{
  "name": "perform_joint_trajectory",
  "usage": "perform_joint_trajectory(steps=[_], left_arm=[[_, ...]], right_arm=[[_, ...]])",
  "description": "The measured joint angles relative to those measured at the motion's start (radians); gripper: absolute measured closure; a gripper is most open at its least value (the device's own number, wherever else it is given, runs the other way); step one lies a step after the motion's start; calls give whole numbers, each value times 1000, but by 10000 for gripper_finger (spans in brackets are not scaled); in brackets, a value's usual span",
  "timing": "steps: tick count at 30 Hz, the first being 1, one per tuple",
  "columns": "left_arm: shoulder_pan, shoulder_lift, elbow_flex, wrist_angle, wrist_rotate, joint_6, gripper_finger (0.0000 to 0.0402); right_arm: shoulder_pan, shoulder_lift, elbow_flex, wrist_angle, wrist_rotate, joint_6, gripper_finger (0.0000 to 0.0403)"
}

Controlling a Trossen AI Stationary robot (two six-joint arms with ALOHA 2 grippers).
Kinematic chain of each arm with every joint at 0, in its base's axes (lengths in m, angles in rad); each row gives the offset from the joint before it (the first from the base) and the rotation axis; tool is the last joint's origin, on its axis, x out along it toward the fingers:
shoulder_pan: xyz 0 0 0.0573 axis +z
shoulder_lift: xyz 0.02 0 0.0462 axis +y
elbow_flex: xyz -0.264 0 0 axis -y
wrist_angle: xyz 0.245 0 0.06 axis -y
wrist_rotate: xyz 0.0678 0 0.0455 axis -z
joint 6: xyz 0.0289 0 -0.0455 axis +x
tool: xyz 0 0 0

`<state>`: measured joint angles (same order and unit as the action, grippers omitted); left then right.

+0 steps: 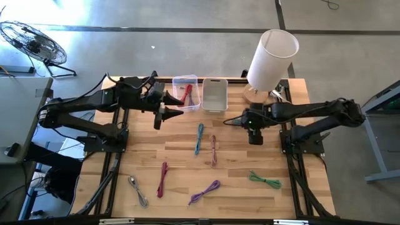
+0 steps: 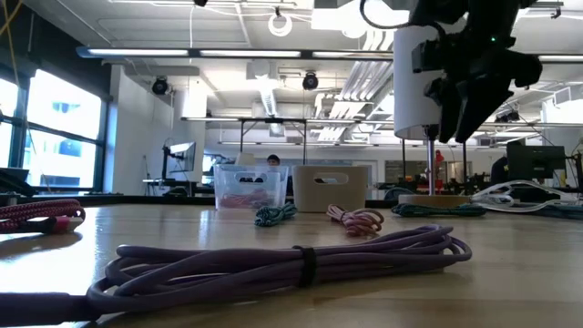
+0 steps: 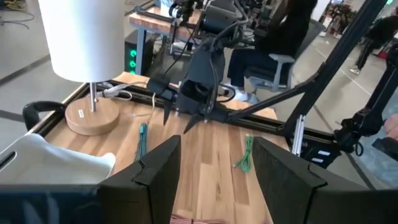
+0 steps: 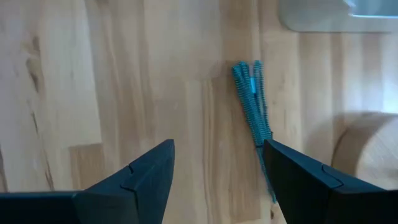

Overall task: Pick & Place USB Port
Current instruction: Put the right blue cable into the gray bin

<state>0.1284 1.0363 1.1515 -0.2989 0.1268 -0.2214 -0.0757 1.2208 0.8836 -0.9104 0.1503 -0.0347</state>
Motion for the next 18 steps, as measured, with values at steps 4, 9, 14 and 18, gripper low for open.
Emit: perform_joint_trajectory(steps=[4,9,14,18], left_arm=[[0,0,0,1,0,6,206],[0,0,0,2,0,7,206],[0,0,0,2,0,7,206],[0,0,0,2,0,7,206]], right_arm=[[-26,37,-4,26,-4,-92,166],[-59,128,-4,48,-12,-207,166],[-94,224,-4,51,-52,-267,167],[-117,277,-4,63,-48,-316,167]])
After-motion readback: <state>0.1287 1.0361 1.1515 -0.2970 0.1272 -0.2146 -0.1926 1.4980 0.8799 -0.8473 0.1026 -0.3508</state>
